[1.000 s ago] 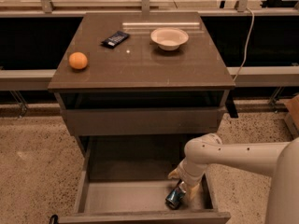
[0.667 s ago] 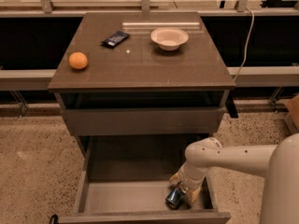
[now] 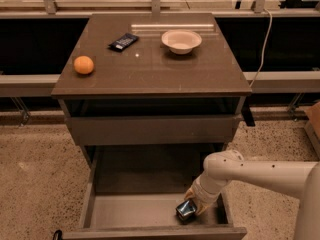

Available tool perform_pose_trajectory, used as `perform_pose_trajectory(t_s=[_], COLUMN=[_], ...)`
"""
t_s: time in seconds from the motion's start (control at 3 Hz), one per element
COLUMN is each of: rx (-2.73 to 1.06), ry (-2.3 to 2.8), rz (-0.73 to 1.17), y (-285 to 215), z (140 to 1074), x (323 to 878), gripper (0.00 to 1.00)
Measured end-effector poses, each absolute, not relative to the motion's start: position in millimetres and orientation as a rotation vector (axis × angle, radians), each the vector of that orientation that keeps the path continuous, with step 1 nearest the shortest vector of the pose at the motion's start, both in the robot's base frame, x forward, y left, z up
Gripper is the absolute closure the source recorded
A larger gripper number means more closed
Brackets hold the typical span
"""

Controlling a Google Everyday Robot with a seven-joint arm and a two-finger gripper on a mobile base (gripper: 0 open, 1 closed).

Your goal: Pick redbull can from middle drawer and place on counter

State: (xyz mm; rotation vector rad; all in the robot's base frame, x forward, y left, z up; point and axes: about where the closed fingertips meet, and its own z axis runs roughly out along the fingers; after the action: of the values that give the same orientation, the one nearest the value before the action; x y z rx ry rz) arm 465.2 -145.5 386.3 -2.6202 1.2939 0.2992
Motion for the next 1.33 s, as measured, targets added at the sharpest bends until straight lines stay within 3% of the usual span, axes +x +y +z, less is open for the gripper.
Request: perform_pose_trajectory(t_s=[0.33,1.33], rx=[-2.513,-2.253], ry=[1.24,1.074], rz=[0.285,0.123], y=[-136,-145], z=[422,682], x=[472,500], gripper=[1.0,1.0])
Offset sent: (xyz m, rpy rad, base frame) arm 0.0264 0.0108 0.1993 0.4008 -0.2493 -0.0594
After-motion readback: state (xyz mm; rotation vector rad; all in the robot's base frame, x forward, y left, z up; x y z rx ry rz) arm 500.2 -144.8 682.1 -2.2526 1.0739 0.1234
